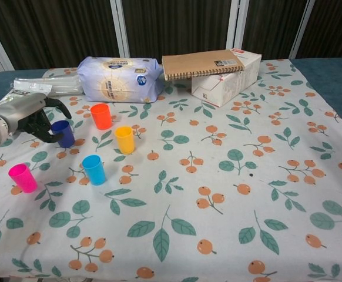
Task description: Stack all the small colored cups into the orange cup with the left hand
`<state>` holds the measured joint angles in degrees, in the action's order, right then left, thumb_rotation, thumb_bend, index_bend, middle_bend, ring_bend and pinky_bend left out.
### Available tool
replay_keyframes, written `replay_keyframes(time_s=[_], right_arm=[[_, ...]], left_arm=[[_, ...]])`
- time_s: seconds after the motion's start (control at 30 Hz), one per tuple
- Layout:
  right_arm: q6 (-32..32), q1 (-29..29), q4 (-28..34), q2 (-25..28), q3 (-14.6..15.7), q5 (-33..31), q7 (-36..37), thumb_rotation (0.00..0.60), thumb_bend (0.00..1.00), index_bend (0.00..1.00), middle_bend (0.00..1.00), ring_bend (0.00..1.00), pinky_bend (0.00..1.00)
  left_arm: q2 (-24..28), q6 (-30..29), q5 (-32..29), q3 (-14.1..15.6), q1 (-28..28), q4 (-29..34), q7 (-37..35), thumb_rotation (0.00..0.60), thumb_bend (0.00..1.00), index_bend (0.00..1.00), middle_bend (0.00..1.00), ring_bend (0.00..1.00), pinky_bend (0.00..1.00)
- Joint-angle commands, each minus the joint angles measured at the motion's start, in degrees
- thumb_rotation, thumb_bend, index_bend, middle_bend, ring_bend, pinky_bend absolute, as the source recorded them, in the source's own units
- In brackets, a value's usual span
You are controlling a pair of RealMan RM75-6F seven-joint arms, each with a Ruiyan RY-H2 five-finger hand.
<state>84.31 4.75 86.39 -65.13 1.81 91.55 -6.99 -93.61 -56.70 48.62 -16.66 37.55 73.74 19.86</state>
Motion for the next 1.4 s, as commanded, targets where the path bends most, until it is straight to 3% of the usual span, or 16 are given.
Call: replay_keyframes(time_s=[0.03,0.5,0.9,1.4], right_arm=[[0.4,-0.2,-0.1,-0.2,-0.3,-0.1,-0.4,0.600,0.21,0.00,0.00,0.00,0.00],[0.1,-0.4,-0.1,-0.2,-0.5,-0.3,-0.6,0.600,0.21,0.00,0.00,0.00,0.00],[0.1,-0.6,0.3,0.4,-0.8,-0.4,0.4,0.600,0.21,0.00,0.00,0.00,0.00],[-0.5,-0.7,0.7,1.1,-0.9,-0.7,0.9,0.600,0.21,0.00,0.00,0.00,0.00]], left_arm=[[-0.5,0.2,-0.1,0.1,0.3,-1.1,-0.1,0.600,0.36,0.34,1.00,1.00,1.00],[-1.0,0.2,0.5,-0.1,1.1,-2.4,-1.5,0.600,0.38,0.52,1.00,1.00,1.00],[-0.1,-3.8,0.6,-7.1,5.6,0.2,-1.4,0.600,0.39,0.52,1.00,1.00,1.00],[-5.6,-2.3,-2.2,-5.8,9.3,-5.9,1.6,0.600,0.38,0.51,1.00,1.00,1.00]])
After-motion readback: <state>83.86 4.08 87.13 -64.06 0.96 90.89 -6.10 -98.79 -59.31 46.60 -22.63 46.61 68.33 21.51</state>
